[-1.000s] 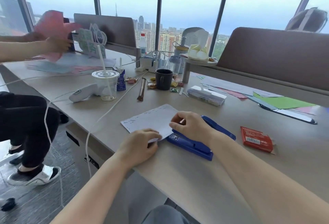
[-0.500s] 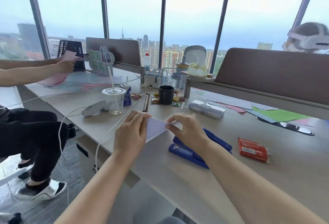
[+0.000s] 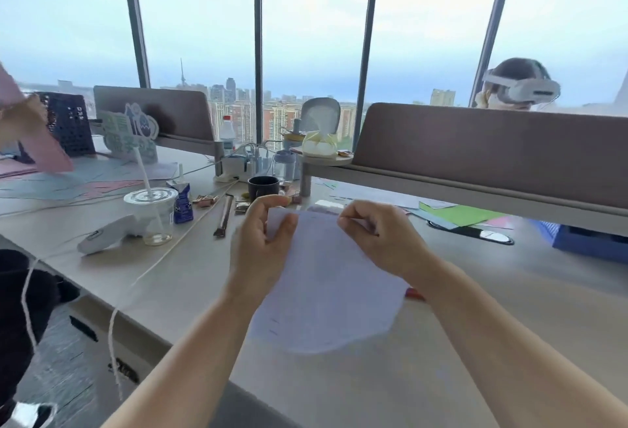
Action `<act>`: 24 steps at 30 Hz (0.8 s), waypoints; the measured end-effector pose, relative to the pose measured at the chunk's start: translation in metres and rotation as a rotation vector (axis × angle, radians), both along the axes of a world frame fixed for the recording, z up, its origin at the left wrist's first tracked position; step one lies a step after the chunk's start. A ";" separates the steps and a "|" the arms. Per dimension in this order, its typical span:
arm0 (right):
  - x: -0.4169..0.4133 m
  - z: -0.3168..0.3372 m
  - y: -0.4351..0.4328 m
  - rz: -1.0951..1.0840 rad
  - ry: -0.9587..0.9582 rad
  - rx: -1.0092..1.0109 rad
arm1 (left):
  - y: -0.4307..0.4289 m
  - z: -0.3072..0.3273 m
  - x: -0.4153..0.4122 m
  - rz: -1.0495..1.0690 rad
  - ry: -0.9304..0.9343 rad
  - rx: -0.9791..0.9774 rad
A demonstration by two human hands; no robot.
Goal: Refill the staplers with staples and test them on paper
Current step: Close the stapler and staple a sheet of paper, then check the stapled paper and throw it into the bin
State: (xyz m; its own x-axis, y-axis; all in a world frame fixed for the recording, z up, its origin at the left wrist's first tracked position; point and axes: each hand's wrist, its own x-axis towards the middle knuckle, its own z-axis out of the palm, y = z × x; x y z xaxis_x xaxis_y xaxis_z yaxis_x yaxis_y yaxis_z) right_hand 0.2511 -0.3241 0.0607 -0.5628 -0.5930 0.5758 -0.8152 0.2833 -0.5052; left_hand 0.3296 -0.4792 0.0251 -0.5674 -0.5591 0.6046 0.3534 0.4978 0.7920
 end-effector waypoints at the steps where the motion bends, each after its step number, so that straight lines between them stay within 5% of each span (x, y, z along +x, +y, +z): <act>1: -0.002 -0.001 0.010 -0.014 -0.029 -0.009 | 0.008 -0.001 -0.006 -0.015 -0.003 -0.004; 11: -0.017 -0.009 0.106 -0.081 -0.239 -0.081 | 0.087 -0.004 -0.046 -0.238 -0.006 -0.044; 16: -0.020 -0.011 0.142 -0.145 -0.228 -0.119 | 0.117 0.002 -0.056 -0.494 -0.062 0.133; 24: -0.004 -0.008 0.188 -0.217 -0.156 -0.161 | 0.157 0.004 -0.063 -0.538 0.004 -0.059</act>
State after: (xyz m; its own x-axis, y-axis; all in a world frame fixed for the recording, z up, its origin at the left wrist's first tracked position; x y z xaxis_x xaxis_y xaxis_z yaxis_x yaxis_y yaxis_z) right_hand 0.2470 -0.1359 0.0523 -0.7551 -0.3579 0.5493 -0.6538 0.3486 -0.6716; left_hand 0.2670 -0.3226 0.0290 -0.7617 -0.1554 0.6291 0.5737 0.2897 0.7662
